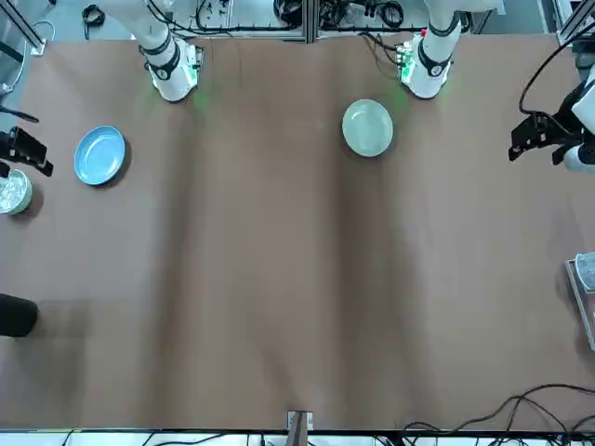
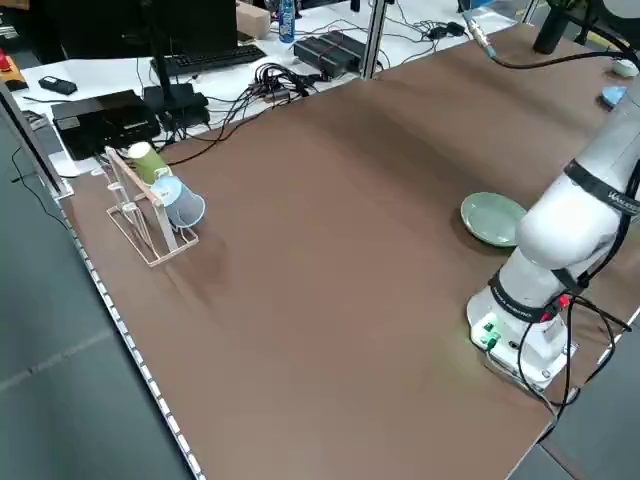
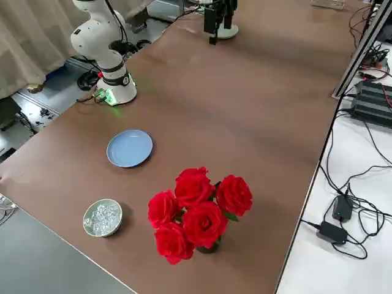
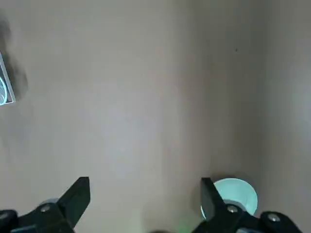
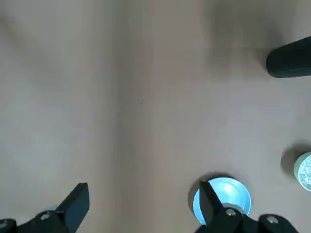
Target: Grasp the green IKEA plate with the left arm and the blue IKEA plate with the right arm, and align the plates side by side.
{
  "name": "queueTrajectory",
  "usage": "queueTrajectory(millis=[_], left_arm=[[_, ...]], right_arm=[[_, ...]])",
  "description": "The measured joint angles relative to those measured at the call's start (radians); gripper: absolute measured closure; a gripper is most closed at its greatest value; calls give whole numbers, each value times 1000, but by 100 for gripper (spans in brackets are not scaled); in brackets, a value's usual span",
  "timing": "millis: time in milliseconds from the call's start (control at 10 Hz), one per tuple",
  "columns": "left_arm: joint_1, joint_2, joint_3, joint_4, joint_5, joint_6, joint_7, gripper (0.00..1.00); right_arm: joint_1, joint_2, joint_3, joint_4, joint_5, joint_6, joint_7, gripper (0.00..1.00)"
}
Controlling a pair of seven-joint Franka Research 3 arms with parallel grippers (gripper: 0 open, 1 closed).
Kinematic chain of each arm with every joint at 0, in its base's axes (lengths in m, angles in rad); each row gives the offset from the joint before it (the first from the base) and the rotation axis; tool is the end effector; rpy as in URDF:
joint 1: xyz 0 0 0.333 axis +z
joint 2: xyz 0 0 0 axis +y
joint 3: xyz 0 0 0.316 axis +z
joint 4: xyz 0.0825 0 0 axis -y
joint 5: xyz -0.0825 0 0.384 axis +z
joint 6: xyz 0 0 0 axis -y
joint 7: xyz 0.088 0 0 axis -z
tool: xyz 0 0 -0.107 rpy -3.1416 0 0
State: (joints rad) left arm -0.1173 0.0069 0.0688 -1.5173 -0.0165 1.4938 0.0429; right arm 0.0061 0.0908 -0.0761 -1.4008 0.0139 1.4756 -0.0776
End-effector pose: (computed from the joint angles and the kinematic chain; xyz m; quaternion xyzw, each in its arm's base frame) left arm 0.5484 -0.0286 0.6391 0.9988 -0.0462 -0.0152 0.0080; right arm 0.5721 -0.0362 0.6446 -1.0000 -0.0045 0.0076 0.0040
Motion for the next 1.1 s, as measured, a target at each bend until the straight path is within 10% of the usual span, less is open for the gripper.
queueTrajectory(millis=[600, 1100], left_arm=[[-2, 19, -2, -2, 1, -5, -15, 0], [-2, -61, -13, -183, -23, 6, -24, 0]], right_arm=[[-282, 43, -11, -121, 127, -19, -69, 1], [-451, -216, -14, -665, 259, 192, -113, 2]])
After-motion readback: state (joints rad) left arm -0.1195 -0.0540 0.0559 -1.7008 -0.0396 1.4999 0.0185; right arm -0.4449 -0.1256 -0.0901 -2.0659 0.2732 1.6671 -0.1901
